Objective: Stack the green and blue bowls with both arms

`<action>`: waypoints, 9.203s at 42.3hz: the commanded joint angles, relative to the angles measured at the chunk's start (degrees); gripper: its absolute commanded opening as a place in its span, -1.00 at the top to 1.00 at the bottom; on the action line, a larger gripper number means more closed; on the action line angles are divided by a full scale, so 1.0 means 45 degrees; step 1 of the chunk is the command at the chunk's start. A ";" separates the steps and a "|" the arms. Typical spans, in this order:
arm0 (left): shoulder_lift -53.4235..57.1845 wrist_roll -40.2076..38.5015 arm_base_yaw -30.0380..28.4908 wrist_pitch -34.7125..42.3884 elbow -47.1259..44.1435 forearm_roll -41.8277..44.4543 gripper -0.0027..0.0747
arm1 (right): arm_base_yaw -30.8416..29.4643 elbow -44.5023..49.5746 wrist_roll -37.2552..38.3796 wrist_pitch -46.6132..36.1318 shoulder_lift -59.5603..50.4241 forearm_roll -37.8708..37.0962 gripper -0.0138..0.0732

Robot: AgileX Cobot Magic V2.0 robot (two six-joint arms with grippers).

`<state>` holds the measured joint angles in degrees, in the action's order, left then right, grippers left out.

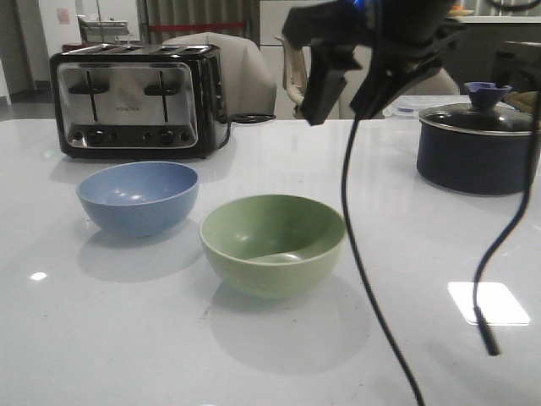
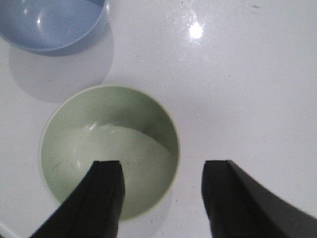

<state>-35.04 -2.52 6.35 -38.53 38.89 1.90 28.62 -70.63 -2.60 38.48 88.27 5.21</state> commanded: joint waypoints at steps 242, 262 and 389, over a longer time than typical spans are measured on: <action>0.0573 0.0910 0.7173 -0.0404 0.0145 -0.0590 0.38 | 0.0097 0.6267 0.1400 0.0092 -0.8230 -0.1975 0.37; 0.0573 0.0910 0.7173 -0.0474 0.0145 -0.0590 0.67 | 0.0097 0.6267 0.1400 0.0135 -0.8230 -0.1975 0.58; 0.8107 0.0908 -0.0568 0.9765 -0.8962 -0.0518 0.67 | -0.6326 1.6042 0.1323 -0.8639 -2.0020 -0.2108 0.58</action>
<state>0.28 1.75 3.69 0.00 -0.33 0.00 0.48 1.65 3.62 6.43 -0.56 -4.48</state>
